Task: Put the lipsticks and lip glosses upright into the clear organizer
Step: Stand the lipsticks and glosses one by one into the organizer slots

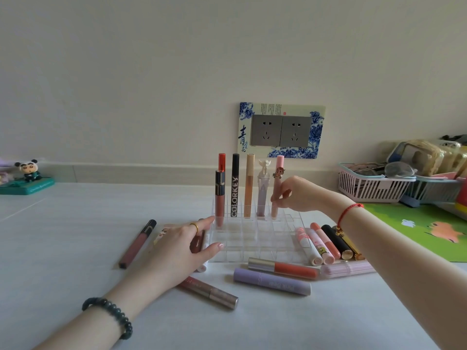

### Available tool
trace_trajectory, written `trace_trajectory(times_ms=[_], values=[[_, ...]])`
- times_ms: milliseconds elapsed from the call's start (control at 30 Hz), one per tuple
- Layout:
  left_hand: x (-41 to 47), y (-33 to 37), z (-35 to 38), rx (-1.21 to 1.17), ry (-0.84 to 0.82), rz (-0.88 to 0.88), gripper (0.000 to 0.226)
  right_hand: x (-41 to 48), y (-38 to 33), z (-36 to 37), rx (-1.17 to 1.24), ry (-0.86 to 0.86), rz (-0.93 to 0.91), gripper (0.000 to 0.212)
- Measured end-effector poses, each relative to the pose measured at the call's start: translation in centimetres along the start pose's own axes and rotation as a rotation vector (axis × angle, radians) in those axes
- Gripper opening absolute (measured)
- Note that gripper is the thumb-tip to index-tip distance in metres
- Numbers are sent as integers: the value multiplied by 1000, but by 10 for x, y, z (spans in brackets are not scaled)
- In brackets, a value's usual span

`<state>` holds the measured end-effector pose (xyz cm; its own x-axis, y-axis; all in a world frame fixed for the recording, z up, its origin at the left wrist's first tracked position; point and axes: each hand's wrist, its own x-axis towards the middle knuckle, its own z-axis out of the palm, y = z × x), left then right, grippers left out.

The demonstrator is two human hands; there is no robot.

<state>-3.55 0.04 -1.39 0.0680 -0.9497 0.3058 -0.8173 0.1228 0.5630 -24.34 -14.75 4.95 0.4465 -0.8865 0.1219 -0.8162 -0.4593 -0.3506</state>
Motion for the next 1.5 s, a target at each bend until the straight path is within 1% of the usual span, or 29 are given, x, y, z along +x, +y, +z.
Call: trace_trajectory(times_ms=[300, 467, 1033, 1233, 1333, 1500], values=[[0, -1, 0, 53, 17, 8, 57, -4, 1, -1, 62, 22, -50, 27], [0, -2, 1, 30, 3, 1, 56, -4, 1, -2, 83, 85, -60, 24], [1, -4, 2, 51, 34, -1, 56, -5, 5, 1, 50, 78, -61, 28], [1, -4, 1, 50, 22, -15, 57, -9, 8, -4, 40, 81, -85, 32], [1, -5, 2, 41, 21, -14, 57, -20, 12, -23, 61, 117, -83, 28], [1, -6, 2, 3, -10, -27, 58, -47, 34, -58, 88, 235, -31, 21]])
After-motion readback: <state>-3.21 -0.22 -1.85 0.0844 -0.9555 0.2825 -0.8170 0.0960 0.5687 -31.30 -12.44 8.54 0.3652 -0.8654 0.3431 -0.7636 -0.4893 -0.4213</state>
